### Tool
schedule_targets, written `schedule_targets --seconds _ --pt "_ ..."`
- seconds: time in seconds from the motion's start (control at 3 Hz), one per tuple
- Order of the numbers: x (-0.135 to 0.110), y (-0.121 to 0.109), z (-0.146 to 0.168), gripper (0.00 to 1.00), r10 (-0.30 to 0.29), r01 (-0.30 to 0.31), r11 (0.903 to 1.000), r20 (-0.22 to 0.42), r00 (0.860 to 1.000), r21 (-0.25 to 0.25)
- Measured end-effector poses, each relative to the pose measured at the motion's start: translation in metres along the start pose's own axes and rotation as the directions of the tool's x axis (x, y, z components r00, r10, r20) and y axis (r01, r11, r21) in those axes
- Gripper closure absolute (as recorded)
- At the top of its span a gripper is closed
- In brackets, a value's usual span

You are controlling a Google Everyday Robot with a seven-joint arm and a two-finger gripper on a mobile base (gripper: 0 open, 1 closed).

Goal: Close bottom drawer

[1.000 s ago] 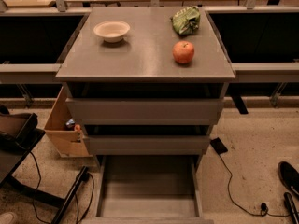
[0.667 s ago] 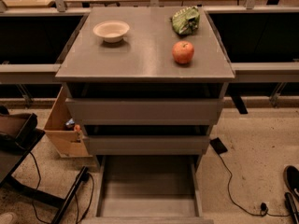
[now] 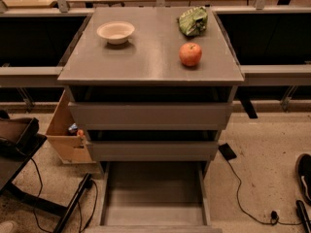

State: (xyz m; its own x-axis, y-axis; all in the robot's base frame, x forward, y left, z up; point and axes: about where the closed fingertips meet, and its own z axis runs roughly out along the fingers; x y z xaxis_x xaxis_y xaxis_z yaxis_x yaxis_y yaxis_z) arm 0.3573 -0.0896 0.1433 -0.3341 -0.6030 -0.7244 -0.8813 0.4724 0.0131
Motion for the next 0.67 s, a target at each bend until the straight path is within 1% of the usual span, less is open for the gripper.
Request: schedule_targets --seconds 0.33,0.67 --pt "-0.0096 -0.0091 0.0384 1.0 -0.056 0.059 0.9971 0.054 0.997 -0.049" --pt "-0.0105 -0.0103 0.0404 1.0 -0.063 0.066 0.9965 0.059 0.996 -0.052"
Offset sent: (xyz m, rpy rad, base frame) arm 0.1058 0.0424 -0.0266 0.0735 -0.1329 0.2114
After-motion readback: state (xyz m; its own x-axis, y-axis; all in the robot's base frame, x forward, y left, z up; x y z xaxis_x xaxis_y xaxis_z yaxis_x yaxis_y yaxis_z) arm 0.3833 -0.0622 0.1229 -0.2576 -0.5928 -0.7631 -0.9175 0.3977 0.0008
